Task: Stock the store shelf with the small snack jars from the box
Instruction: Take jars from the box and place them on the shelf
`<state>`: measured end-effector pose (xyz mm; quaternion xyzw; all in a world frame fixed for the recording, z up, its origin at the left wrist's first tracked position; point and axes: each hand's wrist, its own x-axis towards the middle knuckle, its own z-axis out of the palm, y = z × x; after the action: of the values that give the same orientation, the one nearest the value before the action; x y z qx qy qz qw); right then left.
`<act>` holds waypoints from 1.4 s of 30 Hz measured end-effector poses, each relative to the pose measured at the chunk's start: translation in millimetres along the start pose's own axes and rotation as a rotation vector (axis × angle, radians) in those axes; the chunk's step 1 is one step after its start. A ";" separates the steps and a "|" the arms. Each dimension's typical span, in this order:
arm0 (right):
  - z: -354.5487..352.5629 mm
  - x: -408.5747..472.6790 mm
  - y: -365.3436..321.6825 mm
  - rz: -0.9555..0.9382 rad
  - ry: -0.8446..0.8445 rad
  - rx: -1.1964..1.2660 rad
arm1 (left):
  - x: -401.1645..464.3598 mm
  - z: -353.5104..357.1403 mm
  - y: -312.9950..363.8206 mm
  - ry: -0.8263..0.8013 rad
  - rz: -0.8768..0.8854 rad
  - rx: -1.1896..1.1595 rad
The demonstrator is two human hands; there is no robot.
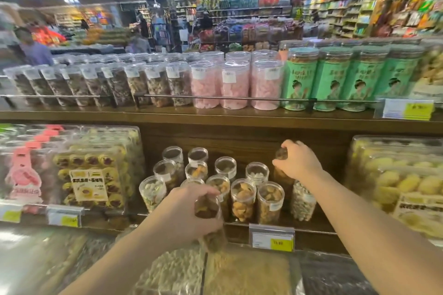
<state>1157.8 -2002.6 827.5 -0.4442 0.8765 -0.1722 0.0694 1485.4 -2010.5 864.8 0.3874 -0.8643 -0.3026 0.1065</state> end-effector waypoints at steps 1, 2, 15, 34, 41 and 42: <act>4.6 1.5 3.3 0.009 -0.014 -0.015 | 2.3 -0.1 -0.4 0.005 0.006 -0.003; 8.9 2.1 7.0 0.021 -0.029 -0.026 | 3.9 -0.8 0.1 0.009 0.015 0.011; -7.0 -7.8 23.5 0.041 -0.002 -0.024 | 107.5 -26.1 43.9 0.207 0.195 -0.119; 1.8 -53.9 15.6 -0.141 0.090 -0.103 | 209.8 70.9 13.5 0.237 0.119 -0.100; 12.1 -53.1 7.4 -0.162 0.094 -0.100 | 232.2 80.0 7.9 0.116 0.070 0.045; 13.2 -54.4 6.8 -0.165 0.097 -0.100 | 234.9 81.6 7.1 0.111 0.072 0.068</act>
<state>1188.7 -1958.4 811.1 -0.5089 0.8467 -0.1548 -0.0095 1287.9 -2143.3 792.5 0.3755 -0.8803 -0.2468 0.1519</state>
